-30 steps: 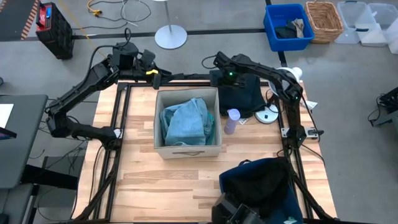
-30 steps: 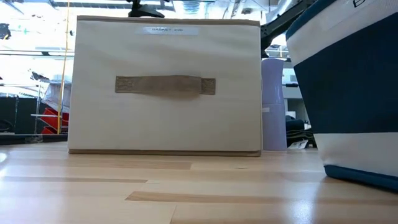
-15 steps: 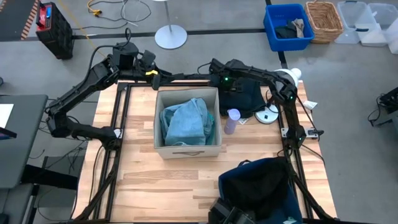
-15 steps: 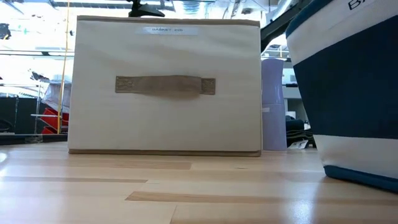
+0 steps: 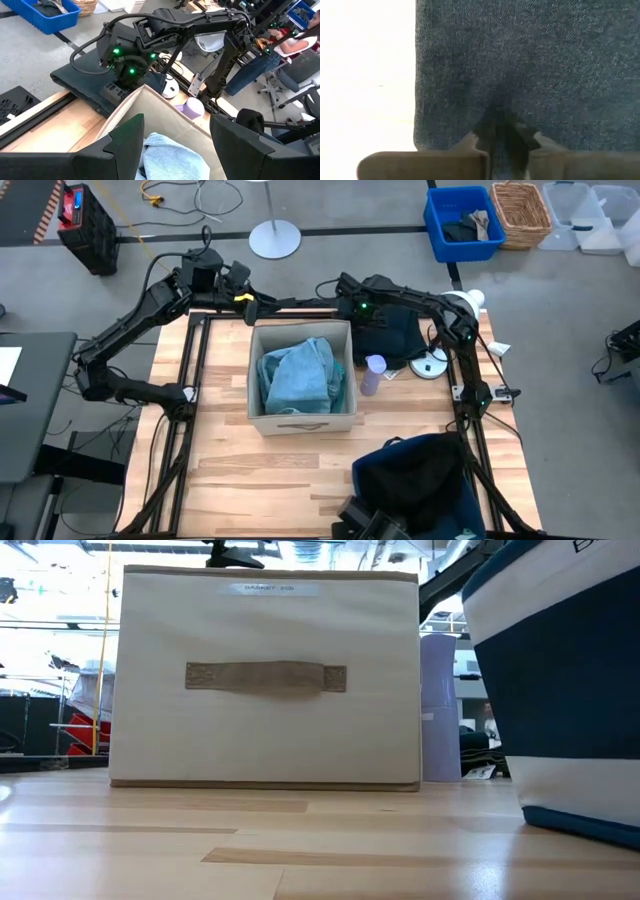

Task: Sort clothes
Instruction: Put the black pants into the blue laundry bin

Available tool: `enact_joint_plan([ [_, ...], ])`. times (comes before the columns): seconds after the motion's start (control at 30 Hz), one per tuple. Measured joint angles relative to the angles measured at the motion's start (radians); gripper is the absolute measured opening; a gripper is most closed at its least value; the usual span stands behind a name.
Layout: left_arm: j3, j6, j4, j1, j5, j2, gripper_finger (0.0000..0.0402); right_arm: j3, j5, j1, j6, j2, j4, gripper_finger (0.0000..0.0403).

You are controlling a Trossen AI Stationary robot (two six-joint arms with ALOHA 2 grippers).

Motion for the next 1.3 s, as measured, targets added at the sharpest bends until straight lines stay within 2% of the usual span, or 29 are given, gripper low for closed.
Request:
enact_joint_plan([
  [0.27, 0.000, -0.002, 0.000, 0.000, -0.006, 0.000, 0.0219, 0.043, 0.054, -0.003, -0.084, -0.003, -0.040, 0.0006],
  [0.63, 0.000, -0.043, 0.000, 0.000, -0.036, 0.006, 0.0219, 0.264, 0.134, -0.001, -0.197, -0.004, -0.164, 0.0004],
  [0.77, 0.001, -0.085, 0.005, 0.003, -0.034, 0.027, 0.0219, 0.357, 0.161, 0.010, -0.267, -0.004, -0.164, 0.0028],
  [0.97, 0.001, -0.126, 0.053, 0.008, -0.027, 0.092, 0.0219, 0.490, 0.225, 0.010, -0.356, -0.005, -0.129, 0.0097],
  [1.13, 0.012, -0.132, 0.082, 0.008, -0.002, 0.155, 0.0219, 0.500, 0.149, -0.042, -0.292, -0.002, -0.077, 0.0146],
  [1.3, 0.018, -0.132, 0.129, 0.008, 0.021, 0.192, 0.0219, 0.500, 0.081, -0.030, -0.311, 0.048, -0.018, 0.0166],
])
